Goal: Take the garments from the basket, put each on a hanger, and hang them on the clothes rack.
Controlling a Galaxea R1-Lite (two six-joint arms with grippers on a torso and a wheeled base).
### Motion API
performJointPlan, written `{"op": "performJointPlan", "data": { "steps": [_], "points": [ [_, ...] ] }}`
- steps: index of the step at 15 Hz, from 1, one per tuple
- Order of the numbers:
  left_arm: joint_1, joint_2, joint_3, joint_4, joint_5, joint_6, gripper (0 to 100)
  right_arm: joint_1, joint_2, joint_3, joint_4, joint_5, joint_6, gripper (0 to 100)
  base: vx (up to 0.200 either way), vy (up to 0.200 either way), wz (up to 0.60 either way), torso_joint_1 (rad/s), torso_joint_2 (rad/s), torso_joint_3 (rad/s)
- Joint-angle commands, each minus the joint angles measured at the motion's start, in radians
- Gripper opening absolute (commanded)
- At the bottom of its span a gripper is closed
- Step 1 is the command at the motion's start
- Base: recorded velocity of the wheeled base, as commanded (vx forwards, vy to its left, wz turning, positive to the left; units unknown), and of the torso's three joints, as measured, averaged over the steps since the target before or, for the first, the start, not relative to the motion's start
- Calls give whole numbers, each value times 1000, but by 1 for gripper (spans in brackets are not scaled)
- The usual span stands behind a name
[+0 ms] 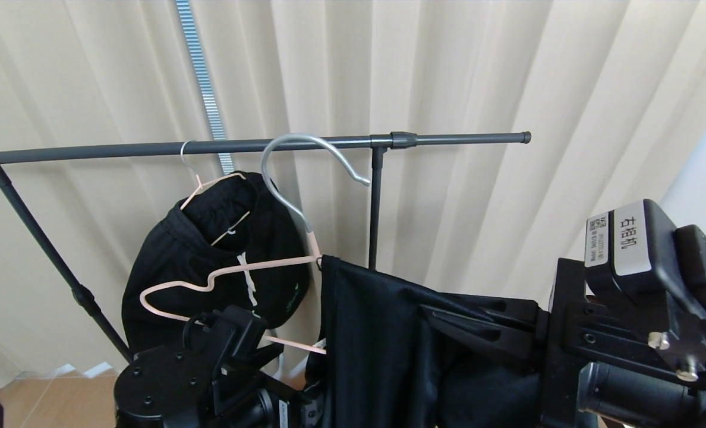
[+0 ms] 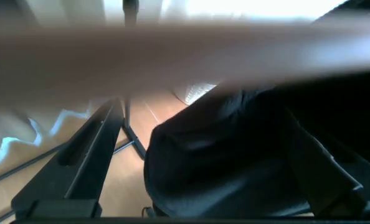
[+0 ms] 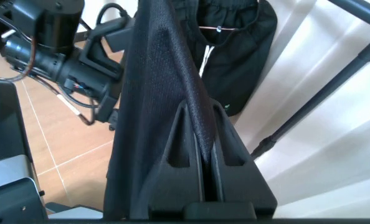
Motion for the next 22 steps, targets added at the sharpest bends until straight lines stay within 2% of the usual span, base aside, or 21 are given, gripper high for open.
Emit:
{"op": "performJointPlan", "data": {
  "steps": [1, 4, 11, 12, 16, 19, 20, 22],
  "points": [
    [0, 74, -2, -31, 38, 24, 100, 2, -9, 0, -1, -1, 0, 0, 0, 0, 0, 0, 0, 0],
    [0, 148, 10, -119, 98, 71, 100, 2, -27, -5, -1, 1, 0, 0, 0, 0, 0, 0, 0, 0],
    [0, 148, 23, -162, 99, 74, 100, -13, -30, -5, -1, 1, 0, 0, 0, 0, 0, 0, 0, 0],
    [0, 148, 29, -170, 99, 74, 0, -13, -29, -7, -1, 1, 0, 0, 0, 0, 0, 0, 0, 0],
    [1, 146, 33, -188, 98, 74, 0, -26, -29, -7, -1, 1, 0, 0, 0, 0, 0, 0, 0, 0],
    [3, 131, 33, -188, 98, 74, 0, -76, -10, -14, -1, 1, 0, 0, 0, 0, 0, 0, 0, 0],
    [6, 112, 33, -188, 96, 73, 0, -113, 9, -20, -1, 25, 0, 0, 0, 0, 0, 0, 0, 0],
    [12, 103, 32, -188, 96, 73, 0, -127, 13, -20, -1, 51, 0, 0, 0, 0, 0, 0, 0, 0]
  ]
}}
